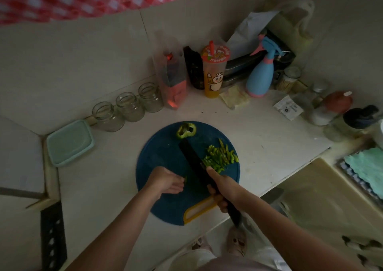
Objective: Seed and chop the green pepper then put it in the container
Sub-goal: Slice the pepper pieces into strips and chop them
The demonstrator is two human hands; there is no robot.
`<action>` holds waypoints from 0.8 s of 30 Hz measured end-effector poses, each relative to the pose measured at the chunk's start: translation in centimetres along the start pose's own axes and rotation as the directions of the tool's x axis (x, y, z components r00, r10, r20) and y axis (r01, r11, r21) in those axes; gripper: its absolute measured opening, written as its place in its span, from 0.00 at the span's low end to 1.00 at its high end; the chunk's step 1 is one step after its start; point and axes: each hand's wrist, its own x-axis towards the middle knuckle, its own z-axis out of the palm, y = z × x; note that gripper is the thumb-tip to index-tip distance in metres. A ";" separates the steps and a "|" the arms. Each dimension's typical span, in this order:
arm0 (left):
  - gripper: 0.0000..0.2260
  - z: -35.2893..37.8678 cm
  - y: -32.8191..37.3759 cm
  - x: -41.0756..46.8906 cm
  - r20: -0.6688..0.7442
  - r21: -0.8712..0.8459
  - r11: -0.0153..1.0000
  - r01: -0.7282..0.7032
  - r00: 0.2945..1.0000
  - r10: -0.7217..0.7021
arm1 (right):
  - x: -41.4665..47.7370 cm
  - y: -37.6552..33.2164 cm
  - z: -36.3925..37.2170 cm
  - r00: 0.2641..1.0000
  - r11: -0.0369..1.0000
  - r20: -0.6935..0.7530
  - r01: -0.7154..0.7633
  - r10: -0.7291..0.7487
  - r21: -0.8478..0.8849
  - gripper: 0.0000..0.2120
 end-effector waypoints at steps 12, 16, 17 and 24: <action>0.17 1.8 4.4 -2.6 -0.300 0.604 0.704 -0.373 0.712 0.635 | -2.8 -3.7 -4.5 0.881 0.717 -0.186 0.214 -0.435 -0.664 0.31; 0.15 1.9 5.4 -3.3 -0.119 0.697 0.415 -0.585 0.476 0.871 | -3.2 -4.3 -6.1 0.858 0.328 -0.087 0.098 -0.506 -0.940 0.29; 0.14 2.0 5.6 -3.1 -0.025 0.674 0.381 -0.633 0.495 0.868 | -3.3 -4.5 -6.3 0.860 0.252 -0.062 0.078 -0.507 -0.965 0.28; 0.09 3.8 7.5 -1.5 0.165 0.575 0.502 -0.647 0.692 0.703 | -3.5 -4.1 -6.8 0.833 0.114 -0.035 0.034 -0.552 -0.993 0.23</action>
